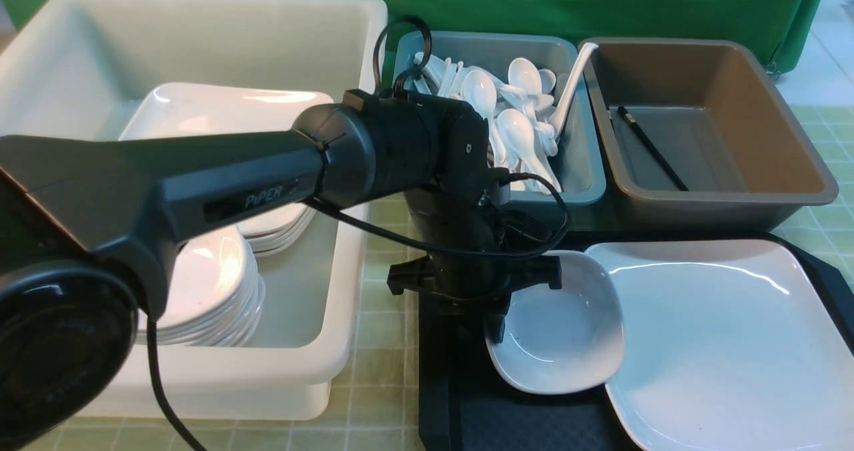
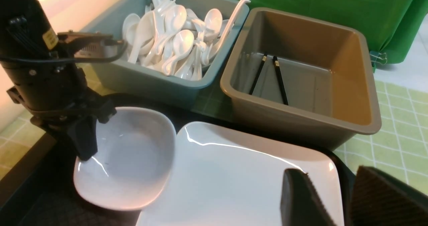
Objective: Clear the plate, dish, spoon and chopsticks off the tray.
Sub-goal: Use the left arm to grab a small plate from the dinner plate
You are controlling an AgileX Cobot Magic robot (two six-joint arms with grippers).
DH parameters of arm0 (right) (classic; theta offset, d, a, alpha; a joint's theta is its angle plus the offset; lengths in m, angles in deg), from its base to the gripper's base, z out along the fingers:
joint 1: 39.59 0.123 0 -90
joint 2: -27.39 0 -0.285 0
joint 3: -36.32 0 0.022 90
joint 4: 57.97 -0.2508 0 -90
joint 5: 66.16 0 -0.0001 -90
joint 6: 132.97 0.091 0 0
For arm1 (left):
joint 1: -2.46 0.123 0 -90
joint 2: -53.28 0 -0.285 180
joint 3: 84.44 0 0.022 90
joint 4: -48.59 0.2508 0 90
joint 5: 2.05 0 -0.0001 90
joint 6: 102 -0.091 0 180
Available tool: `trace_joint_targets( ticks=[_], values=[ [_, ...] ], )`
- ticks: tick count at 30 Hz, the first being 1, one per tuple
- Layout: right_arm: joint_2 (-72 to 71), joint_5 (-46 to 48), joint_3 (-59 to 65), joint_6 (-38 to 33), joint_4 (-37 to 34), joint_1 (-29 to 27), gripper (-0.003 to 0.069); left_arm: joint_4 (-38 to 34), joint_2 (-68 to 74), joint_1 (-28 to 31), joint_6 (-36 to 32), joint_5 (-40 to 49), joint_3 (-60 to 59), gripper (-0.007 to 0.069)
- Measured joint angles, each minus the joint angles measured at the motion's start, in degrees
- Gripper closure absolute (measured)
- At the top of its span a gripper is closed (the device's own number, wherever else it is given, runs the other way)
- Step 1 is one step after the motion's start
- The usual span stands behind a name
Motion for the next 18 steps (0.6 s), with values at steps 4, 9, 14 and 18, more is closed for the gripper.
trace_joint_targets(
  ticks=[4, 9, 14, 18],
  values=[
    [0.00, 0.00, 0.00, 0.00, 0.00, 0.00, 0.0431, -0.75, -2.85, -1.48, -2.18, 1.01, 0.00, 0.0596],
    [0.00, 0.00, 0.00, 0.00, 0.00, 0.00, 0.0430, -3.90, -5.52, -2.09, -4.69, 1.94, 0.00, 0.0608],
    [0.00, 0.00, 0.00, 0.00, 0.00, 0.00, 0.0425, -5.04, -7.09, -2.09, -5.76, 2.17, 0.00, 0.0612],
    [0.00, 0.00, 0.00, 0.00, 0.00, 0.00, 0.0424, -5.28, -7.16, -2.09, -5.92, 2.62, 0.00, 0.0612]
  ],
)
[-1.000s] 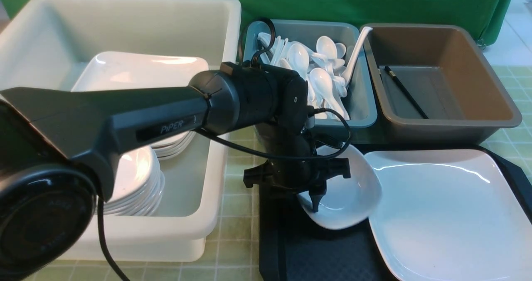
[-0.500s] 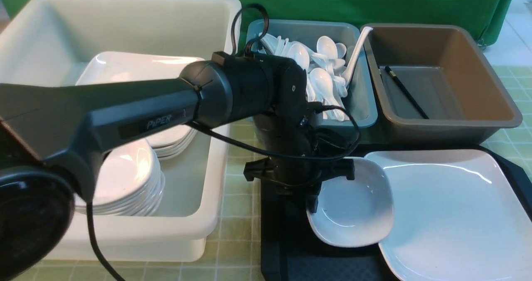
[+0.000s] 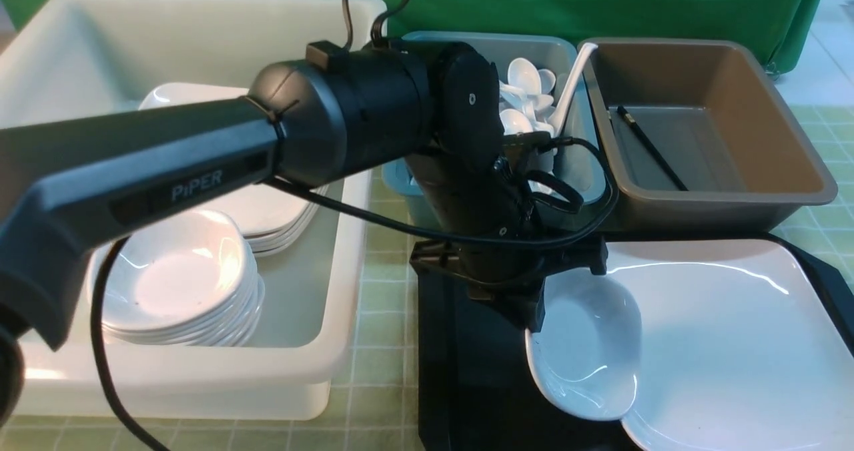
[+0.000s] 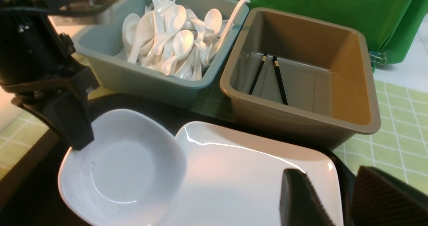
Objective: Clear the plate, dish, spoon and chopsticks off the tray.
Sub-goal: Use the left arm to grab a small plate from the dinner plate
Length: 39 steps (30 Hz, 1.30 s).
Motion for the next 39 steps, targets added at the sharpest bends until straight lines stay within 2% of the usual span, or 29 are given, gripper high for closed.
trace_joint_targets(
  ticks=[7, 13, 22, 39],
  values=[
    [0.00, 0.01, 0.00, 0.00, 0.00, 0.00, 0.0422, -2.33, 0.38, -1.19, -1.03, -0.44, -0.28, 0.0613],
    [0.00, 0.07, 0.00, 0.00, 0.00, 0.00, 0.0422, -5.27, 3.65, -2.26, -1.03, -6.62, -2.07, 0.0613],
    [0.00, 0.32, 0.00, 0.00, 0.00, 0.00, 0.0419, -7.59, 6.01, -2.26, -1.02, -10.78, -2.20, 0.0611],
    [0.00, 0.45, 0.00, 0.00, 0.00, 0.00, 0.0419, -11.90, 2.82, -2.26, -6.88, -10.49, -2.25, 0.0610]
  ],
)
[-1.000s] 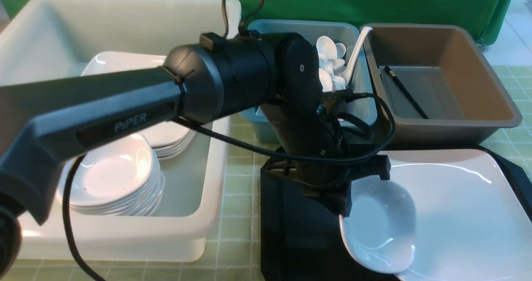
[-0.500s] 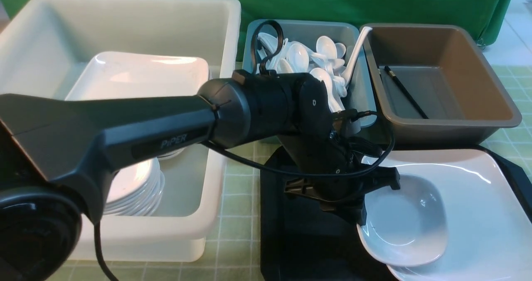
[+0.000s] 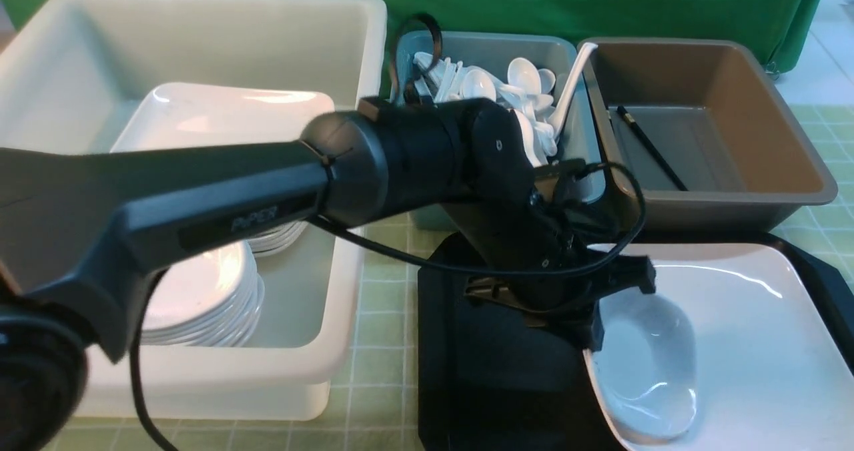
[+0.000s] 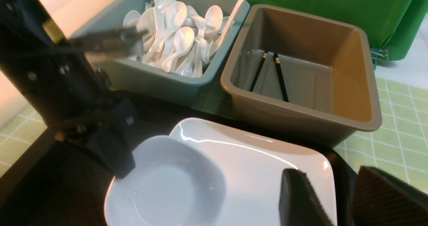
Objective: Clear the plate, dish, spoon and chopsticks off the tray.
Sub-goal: Use the left arm to grab a small plate from the dinner plate
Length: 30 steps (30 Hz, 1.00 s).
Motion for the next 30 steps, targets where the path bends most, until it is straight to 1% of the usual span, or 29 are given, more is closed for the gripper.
trace_joint_targets(
  ticks=[8, 17, 23, 30],
  values=[
    [0.00, 0.00, 0.00, 0.00, 0.00, 0.00, 0.0418, -0.80, -4.96, 0.18, -1.16, -0.23, 0.00, 0.0610],
    [0.00, 0.00, 0.00, 0.00, 0.00, 0.00, 0.0418, 0.04, -5.55, 0.29, -1.40, 2.06, 0.00, 0.0610],
    [0.00, 0.00, 0.00, 0.00, 0.00, 0.00, 0.0418, 4.31, -5.22, 0.36, -1.22, 7.23, -0.17, 0.0610],
    [0.00, 0.00, 0.00, 0.00, 0.00, 0.00, 0.0418, 5.00, -1.13, 0.36, -1.04, 7.11, -1.12, 0.0610]
  ],
)
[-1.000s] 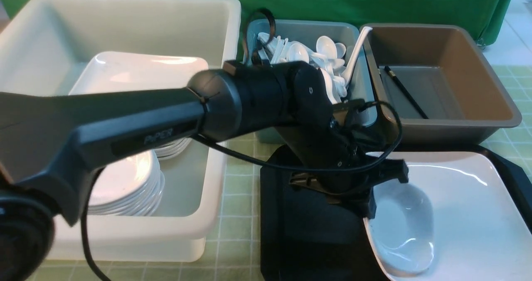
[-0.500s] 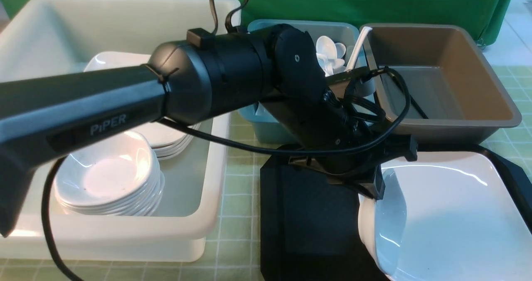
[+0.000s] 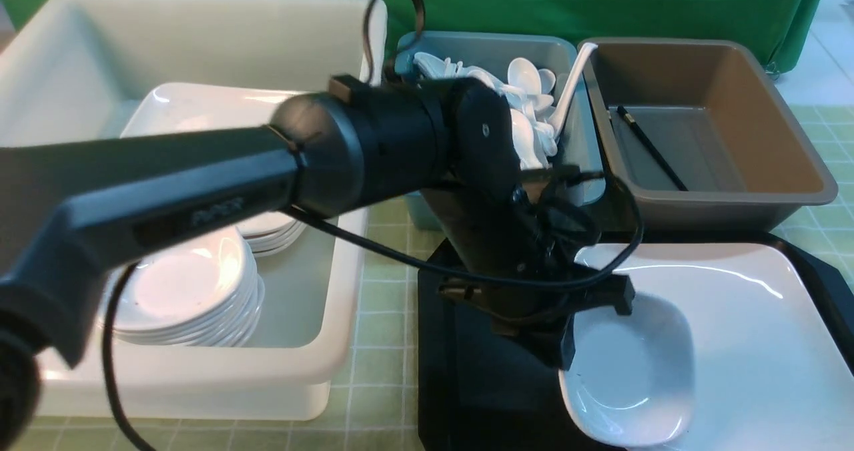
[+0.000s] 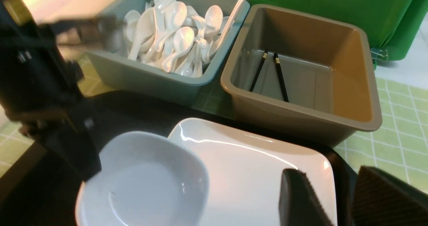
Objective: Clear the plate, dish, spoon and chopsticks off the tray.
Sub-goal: Use the left arm to grab a small plate from the dinner plate
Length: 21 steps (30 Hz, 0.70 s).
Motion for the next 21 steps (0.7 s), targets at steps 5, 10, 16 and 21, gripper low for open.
trace_joint_targets(
  ticks=[5, 10, 16, 21],
  values=[
    [0.00, 0.00, 0.00, 0.00, 0.00, 0.00, 0.0418, -0.05, 2.20, 0.00, 0.11, -2.90, -0.05, 0.0610],
    [0.00, 0.30, 0.00, 0.00, 0.00, 0.00, 0.0418, -0.17, 2.85, 0.00, 0.27, -6.27, -0.05, 0.0610],
    [0.00, 0.69, 0.00, 0.00, 0.00, 0.00, 0.0418, -0.11, 2.96, 0.00, 0.38, -9.81, -0.05, 0.0610],
    [0.00, 1.35, 0.00, 0.00, 0.00, 0.00, 0.0418, 0.20, 3.03, 0.00, 0.38, -12.72, -0.05, 0.0610]
  ],
)
